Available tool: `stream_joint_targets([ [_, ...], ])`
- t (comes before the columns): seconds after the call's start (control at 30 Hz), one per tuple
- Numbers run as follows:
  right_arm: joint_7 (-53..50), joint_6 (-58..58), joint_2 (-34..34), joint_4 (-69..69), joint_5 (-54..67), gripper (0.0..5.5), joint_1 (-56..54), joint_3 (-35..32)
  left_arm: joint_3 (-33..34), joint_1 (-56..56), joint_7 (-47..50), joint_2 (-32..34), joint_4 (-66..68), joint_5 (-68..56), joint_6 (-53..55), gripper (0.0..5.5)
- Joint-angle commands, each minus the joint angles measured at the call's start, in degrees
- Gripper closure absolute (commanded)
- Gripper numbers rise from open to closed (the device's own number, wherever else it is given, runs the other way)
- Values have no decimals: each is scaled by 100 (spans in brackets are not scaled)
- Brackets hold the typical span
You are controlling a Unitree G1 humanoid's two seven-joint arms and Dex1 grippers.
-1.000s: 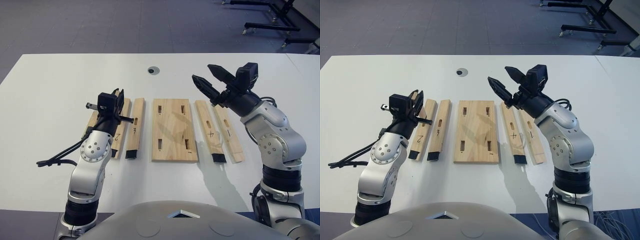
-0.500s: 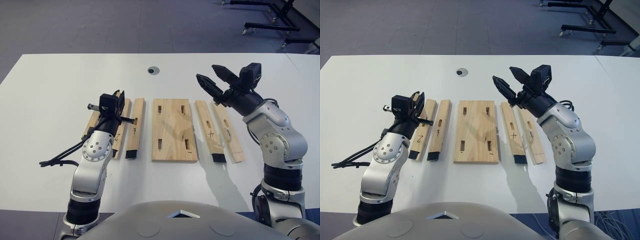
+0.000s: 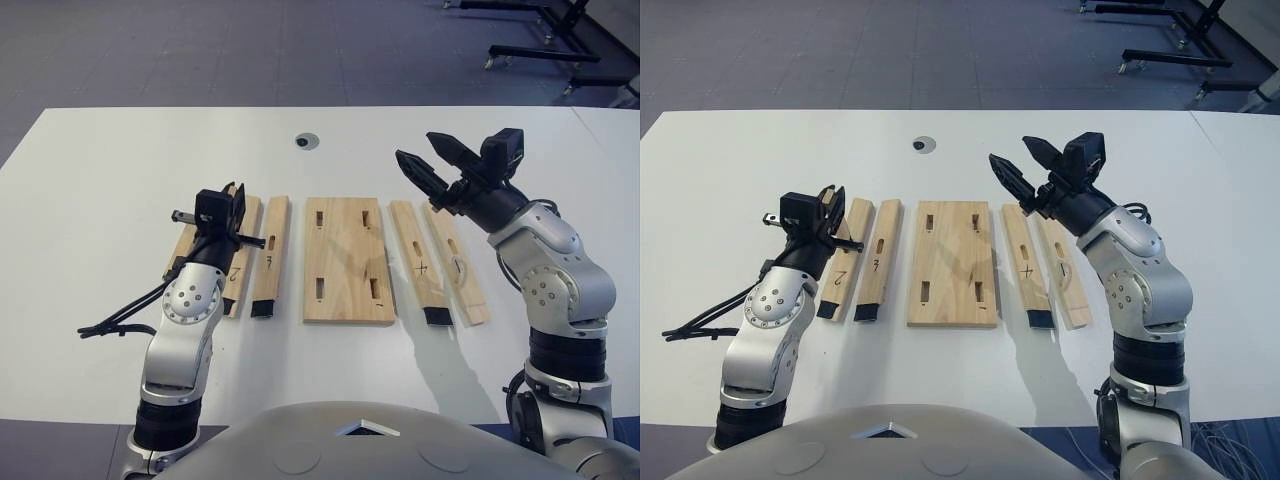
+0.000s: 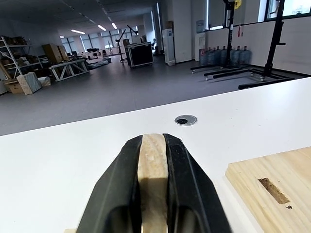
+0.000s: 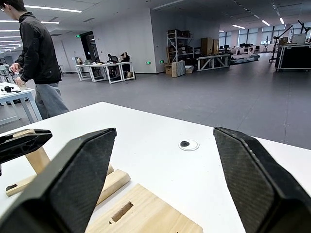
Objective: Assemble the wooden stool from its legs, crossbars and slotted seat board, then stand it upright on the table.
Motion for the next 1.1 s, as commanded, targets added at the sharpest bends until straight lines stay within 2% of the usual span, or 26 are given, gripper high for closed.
stream_joint_targets([
  [0.03,28,-38,-65,31,-63,182,29,-28,53,-4,-10,-22,111,51,45,512],
  [0.43,44,-23,-62,45,-73,182,-60,23,204,-22,-74,-375,176,-287,76,512],
  [1.1,-91,-113,71,2,-94,182,-123,45,255,13,-315,-323,34,-443,-45,512],
])
